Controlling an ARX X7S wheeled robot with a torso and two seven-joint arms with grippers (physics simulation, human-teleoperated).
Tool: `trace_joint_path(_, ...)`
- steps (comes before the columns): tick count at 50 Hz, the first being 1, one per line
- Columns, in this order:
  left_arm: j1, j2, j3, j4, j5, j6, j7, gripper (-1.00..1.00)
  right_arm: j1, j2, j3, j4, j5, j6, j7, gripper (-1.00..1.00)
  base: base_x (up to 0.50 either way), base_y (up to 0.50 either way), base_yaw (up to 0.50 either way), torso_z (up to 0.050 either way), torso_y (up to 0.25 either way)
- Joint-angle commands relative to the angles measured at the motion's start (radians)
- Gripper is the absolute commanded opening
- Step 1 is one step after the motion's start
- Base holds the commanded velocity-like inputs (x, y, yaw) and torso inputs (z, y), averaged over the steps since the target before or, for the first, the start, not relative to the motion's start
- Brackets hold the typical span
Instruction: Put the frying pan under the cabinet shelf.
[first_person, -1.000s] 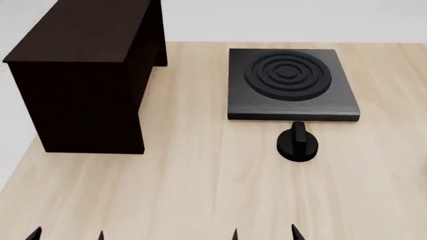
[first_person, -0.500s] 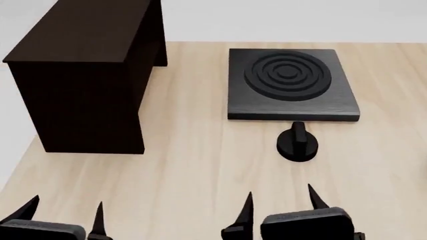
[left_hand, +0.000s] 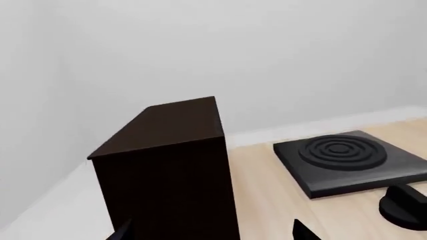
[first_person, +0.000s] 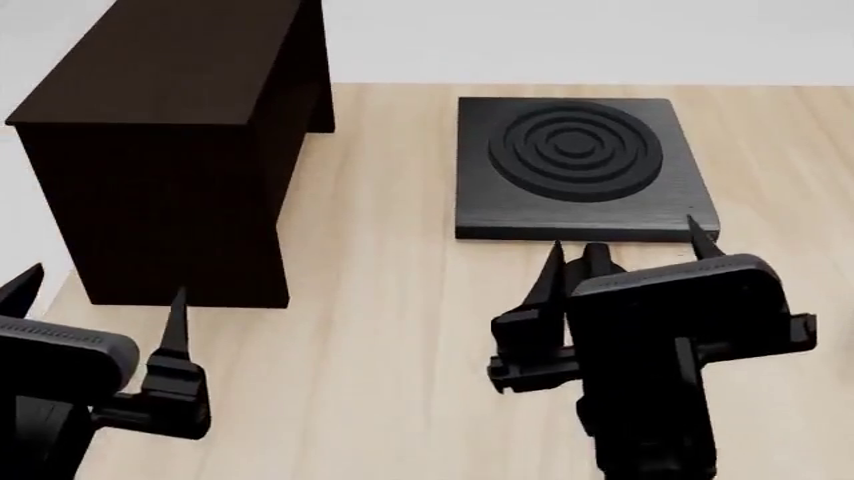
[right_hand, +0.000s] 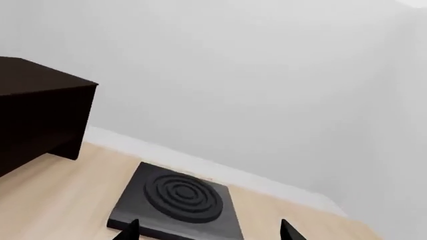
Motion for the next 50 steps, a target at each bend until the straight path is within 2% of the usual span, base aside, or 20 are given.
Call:
trace_joint_path(1,-0.141,-0.010,0.000,0.049,-0.021,-0.130,0.005,1.00,0.180,0.029,-0.020,0.010,-0.017,0.092,-0.031,1.00,0.00,0.00,0.00,0.000,0.000)
trace_joint_path(9,-0.311,-0.008,0.001,0.063,-0.046,-0.261,0.015,1.00,0.322,0.035,-0.070,0.115,-0.034,0.082,-0.064,1.00,0.00,0.00,0.00,0.000,0.000)
trace_joint_path(27,-0.572,0.017,0.026,-0.068,-0.072,-0.360,0.044,1.00,0.589,0.033,-0.132,0.336,-0.056,0.067,-0.120,1.00,0.00,0.00,0.00,0.000,0.000)
trace_joint_path(33,-0.679,0.027,0.039,-0.120,-0.082,-0.390,0.060,1.00,0.730,0.018,-0.158,0.414,-0.070,0.082,-0.144,1.00,0.00,0.00,0.00,0.000,0.000)
trace_joint_path(39,-0.711,0.035,0.037,-0.161,-0.087,-0.378,0.067,1.00,0.755,0.013,-0.179,0.383,-0.079,0.120,-0.151,1.00,0.00,0.00,0.00,0.000,0.000)
trace_joint_path(50,-0.738,0.036,0.041,-0.141,-0.098,-0.409,0.064,1.00,0.755,0.020,-0.205,0.370,-0.091,0.091,-0.151,1.00,0.10,-0.01,0.00,0.000,0.000)
